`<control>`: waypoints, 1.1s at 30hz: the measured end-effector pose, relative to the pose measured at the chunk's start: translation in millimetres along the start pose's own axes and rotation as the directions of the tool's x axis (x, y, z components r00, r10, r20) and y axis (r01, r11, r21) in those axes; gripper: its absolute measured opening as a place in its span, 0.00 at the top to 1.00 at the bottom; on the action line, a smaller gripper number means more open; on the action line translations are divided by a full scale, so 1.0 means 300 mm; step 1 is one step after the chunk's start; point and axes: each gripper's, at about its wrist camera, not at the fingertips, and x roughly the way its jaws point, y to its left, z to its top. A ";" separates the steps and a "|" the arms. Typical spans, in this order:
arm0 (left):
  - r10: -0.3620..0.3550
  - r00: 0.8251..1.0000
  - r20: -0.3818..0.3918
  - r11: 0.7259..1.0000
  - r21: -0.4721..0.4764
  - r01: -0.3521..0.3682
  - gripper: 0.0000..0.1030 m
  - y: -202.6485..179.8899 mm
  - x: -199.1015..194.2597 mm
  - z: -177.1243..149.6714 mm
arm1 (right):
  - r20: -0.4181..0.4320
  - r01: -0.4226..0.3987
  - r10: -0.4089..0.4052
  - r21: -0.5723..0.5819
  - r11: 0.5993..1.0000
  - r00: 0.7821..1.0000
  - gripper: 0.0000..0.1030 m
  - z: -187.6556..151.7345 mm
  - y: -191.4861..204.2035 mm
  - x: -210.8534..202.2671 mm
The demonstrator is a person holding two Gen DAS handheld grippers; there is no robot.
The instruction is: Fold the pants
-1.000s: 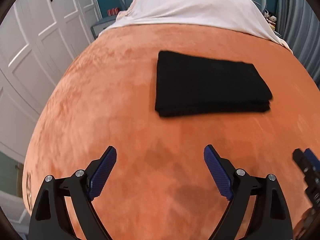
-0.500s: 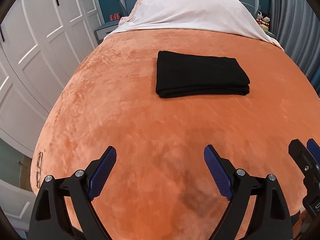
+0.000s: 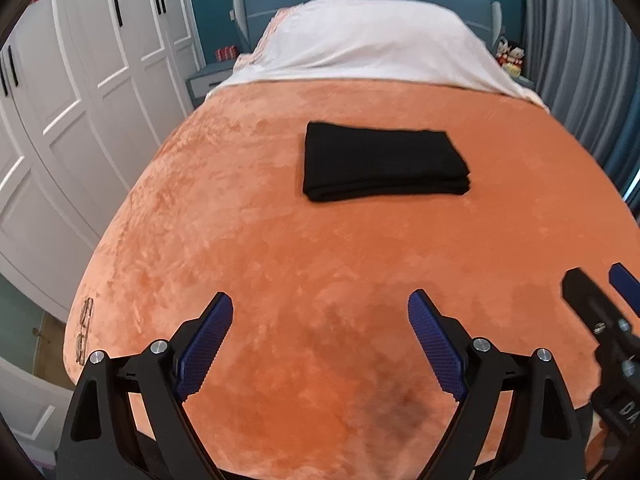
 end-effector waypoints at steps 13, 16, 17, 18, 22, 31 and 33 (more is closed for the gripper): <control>0.044 0.993 0.109 0.999 0.007 -0.045 0.11 -0.009 -0.138 0.020 | 0.037 0.019 -0.019 -0.021 1.000 0.999 0.08 0.001 0.042 -0.097; 0.038 0.993 0.110 0.999 0.005 -0.039 0.11 -0.005 -0.142 0.019 | 0.037 0.015 -0.015 -0.017 1.000 0.999 0.08 0.000 0.039 -0.102; 0.034 0.993 0.110 0.999 0.006 -0.035 0.11 -0.005 -0.143 0.019 | 0.036 0.014 -0.014 -0.016 1.000 0.999 0.08 -0.001 0.039 -0.103; 0.037 0.993 0.108 0.999 0.004 -0.037 0.11 -0.006 -0.144 0.017 | 0.035 0.015 -0.015 -0.016 1.000 0.999 0.08 -0.002 0.040 -0.104; 0.041 0.994 0.100 0.999 0.001 -0.041 0.11 -0.007 -0.142 0.017 | 0.037 0.010 -0.010 -0.013 1.000 0.999 0.08 0.001 0.036 -0.106; 0.047 0.994 0.102 0.999 -0.001 -0.047 0.11 -0.012 -0.147 0.013 | 0.037 0.007 -0.007 -0.009 1.000 0.999 0.08 0.001 0.039 -0.110; 0.046 0.994 0.099 0.999 -0.001 -0.046 0.11 -0.010 -0.146 0.010 | 0.037 0.009 -0.009 -0.010 1.000 0.999 0.08 -0.001 0.041 -0.111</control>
